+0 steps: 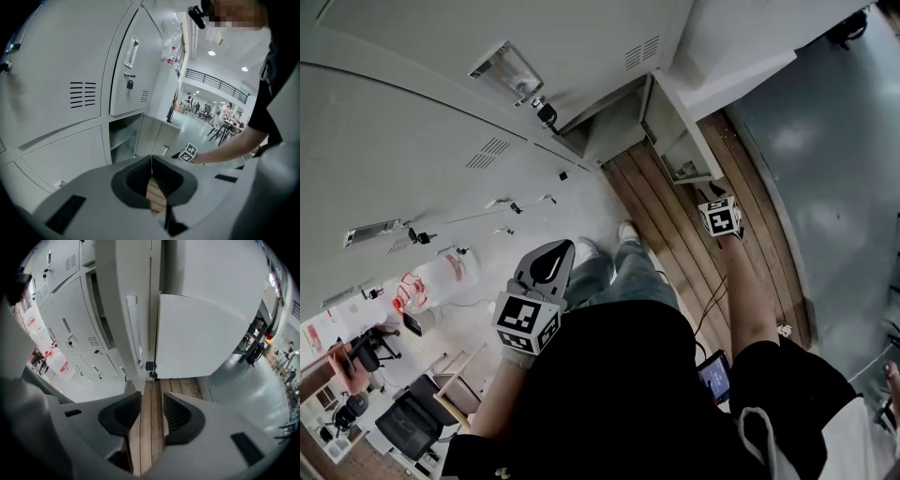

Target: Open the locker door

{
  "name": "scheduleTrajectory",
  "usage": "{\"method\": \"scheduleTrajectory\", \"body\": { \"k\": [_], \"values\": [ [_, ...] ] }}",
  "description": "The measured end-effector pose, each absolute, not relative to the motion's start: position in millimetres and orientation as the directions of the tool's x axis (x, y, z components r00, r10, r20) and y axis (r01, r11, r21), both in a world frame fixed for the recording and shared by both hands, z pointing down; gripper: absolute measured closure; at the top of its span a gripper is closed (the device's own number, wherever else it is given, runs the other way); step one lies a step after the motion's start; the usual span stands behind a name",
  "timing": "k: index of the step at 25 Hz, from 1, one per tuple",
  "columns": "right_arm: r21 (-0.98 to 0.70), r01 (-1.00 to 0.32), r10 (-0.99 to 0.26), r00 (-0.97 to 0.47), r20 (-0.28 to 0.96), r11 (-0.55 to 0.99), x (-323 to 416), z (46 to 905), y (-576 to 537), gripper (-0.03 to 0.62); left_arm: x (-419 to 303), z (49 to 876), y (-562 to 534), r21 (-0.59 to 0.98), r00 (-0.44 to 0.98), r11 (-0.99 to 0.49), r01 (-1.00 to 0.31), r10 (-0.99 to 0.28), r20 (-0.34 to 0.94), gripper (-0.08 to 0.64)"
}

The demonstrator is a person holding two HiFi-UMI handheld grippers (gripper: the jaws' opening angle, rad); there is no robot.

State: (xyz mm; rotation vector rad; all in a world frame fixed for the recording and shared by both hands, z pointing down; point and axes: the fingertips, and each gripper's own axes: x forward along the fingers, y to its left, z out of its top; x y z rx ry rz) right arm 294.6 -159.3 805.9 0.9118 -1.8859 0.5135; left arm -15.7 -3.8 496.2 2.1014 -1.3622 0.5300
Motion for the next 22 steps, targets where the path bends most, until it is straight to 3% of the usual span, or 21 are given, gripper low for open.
{"method": "scheduleTrajectory", "body": {
  "k": [7, 11, 22],
  "values": [
    [0.048, -0.784, -0.406, -0.267, 0.874, 0.619, 306, 767, -137, 0.43, -2, 493, -14, 0.265, 0.464, -0.383, -0.885, -0.673, 0.576, 0.537],
    [0.012, -0.803, -0.411, -0.292, 0.864, 0.595, 294, 728, -122, 0.463, 2, 489, -21, 0.274, 0.491, -0.41, -0.87, -0.676, 0.55, 0.537],
    [-0.138, -0.736, -0.474, -0.555, 0.684, 0.663, 181, 560, -86, 0.522, -3, 448, -33, 0.286, 0.55, -0.47, -0.835, -0.718, 0.426, 0.537]
  ]
}}
